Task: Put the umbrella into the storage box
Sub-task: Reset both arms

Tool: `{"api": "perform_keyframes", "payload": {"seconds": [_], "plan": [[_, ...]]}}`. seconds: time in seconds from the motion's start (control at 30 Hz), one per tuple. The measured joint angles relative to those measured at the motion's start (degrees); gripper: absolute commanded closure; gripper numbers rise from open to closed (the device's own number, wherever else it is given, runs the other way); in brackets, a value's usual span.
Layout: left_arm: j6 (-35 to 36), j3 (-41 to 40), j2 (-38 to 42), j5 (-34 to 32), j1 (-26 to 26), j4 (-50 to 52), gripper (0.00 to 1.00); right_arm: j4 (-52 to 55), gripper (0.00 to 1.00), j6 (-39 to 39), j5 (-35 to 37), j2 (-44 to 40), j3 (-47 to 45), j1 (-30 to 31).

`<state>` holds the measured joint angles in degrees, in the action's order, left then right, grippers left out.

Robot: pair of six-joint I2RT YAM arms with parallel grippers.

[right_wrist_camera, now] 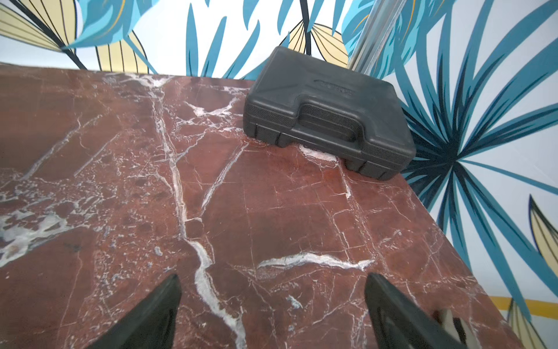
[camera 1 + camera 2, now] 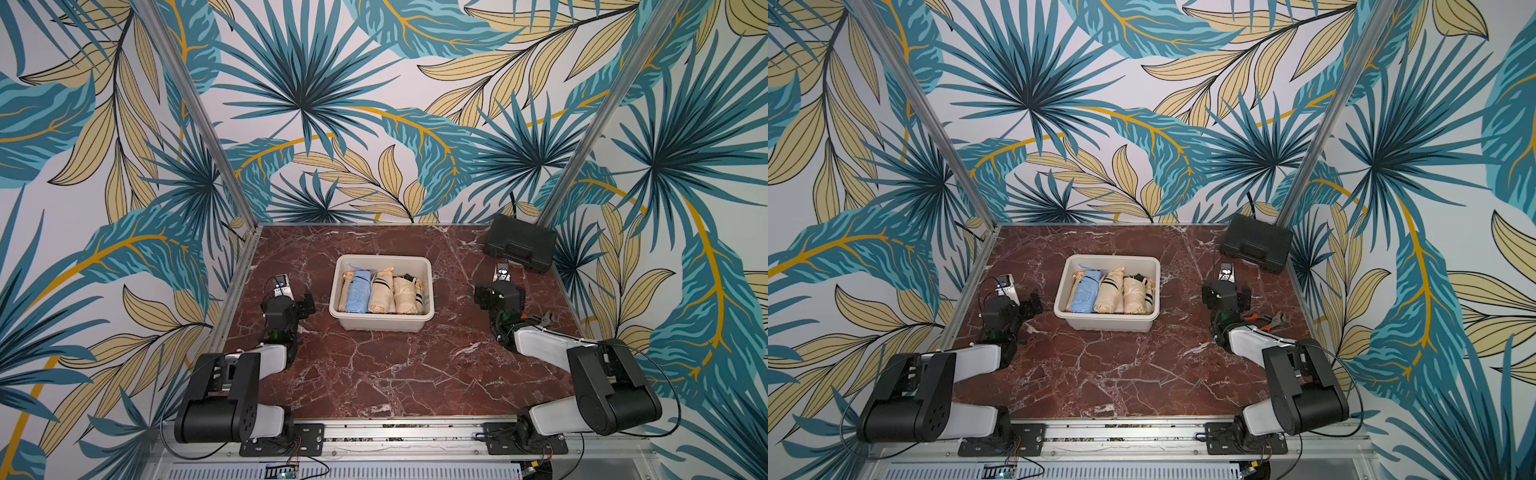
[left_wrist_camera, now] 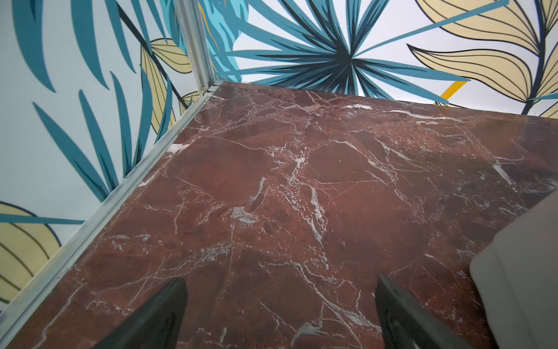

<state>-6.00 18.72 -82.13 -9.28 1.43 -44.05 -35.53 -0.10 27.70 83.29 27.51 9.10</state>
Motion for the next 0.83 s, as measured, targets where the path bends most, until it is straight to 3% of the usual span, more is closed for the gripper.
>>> {"api": "perform_keyframes", "payload": {"seconds": [0.13, 0.37, 0.83], "plan": [[1.6, -0.2, -6.5, 2.3, 0.1, -9.4, 0.0, -8.5, 0.01, 0.3, -5.3, 1.9, -4.3, -3.6], [2.0, 1.2, -7.2, 2.8, 0.2, -10.4, 0.0, -12.5, 0.0, 1.8, -9.6, 3.3, -4.4, -5.4], [2.2, 1.2, -7.4, 2.8, 0.2, -11.9, 0.0, -12.6, 0.01, 2.0, -11.1, 3.3, -4.3, -5.4]]}}
